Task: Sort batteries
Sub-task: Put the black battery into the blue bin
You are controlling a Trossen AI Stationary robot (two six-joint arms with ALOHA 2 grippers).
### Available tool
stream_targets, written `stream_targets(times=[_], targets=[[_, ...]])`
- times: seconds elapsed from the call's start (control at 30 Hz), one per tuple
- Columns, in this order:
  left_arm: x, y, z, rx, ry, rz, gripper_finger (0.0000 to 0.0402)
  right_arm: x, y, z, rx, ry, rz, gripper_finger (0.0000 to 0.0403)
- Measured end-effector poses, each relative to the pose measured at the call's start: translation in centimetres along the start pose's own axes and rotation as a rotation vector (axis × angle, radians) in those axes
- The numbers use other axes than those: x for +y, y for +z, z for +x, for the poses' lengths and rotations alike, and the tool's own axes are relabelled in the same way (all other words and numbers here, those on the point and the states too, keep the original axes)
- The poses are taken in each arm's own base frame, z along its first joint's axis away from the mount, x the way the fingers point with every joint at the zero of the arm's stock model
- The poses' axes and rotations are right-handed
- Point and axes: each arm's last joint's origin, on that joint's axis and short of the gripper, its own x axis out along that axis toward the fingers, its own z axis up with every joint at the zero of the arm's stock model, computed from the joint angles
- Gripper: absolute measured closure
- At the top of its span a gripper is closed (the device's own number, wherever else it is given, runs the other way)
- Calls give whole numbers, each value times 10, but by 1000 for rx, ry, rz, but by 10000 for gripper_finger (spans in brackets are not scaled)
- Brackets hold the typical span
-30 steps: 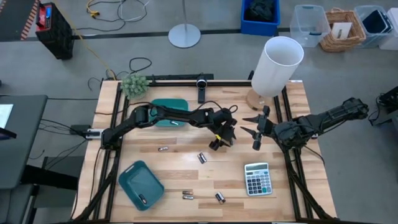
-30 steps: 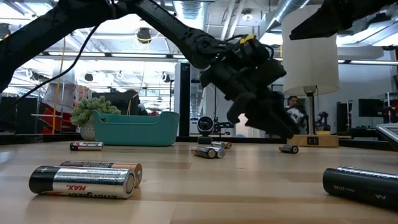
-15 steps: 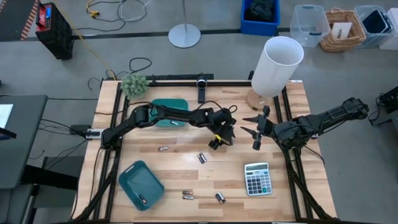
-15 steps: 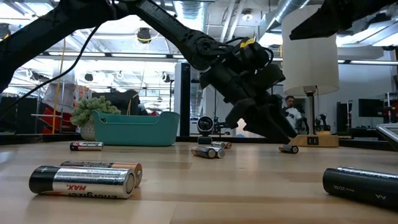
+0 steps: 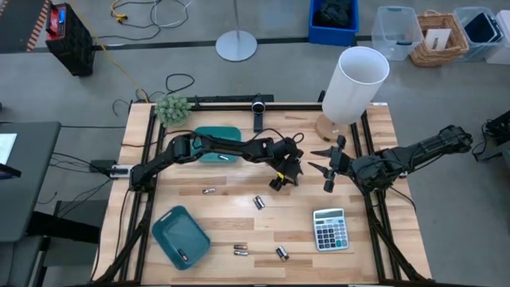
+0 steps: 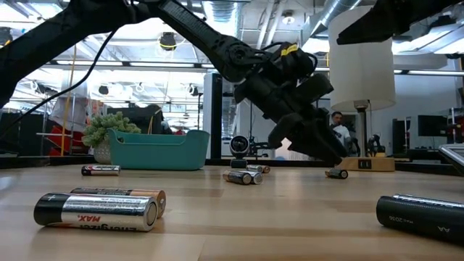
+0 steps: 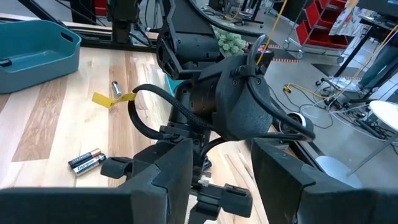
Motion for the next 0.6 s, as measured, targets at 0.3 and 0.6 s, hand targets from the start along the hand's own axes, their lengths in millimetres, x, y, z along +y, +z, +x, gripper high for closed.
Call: stream_targets(times=[0.3,0.6], targets=[[-4,-16,16,46,-37,1,178,0,0,0,-3,0,-8,223],[-4,-20,18,92,-74,-68,195,0,1,0,-4,1,-9,223]])
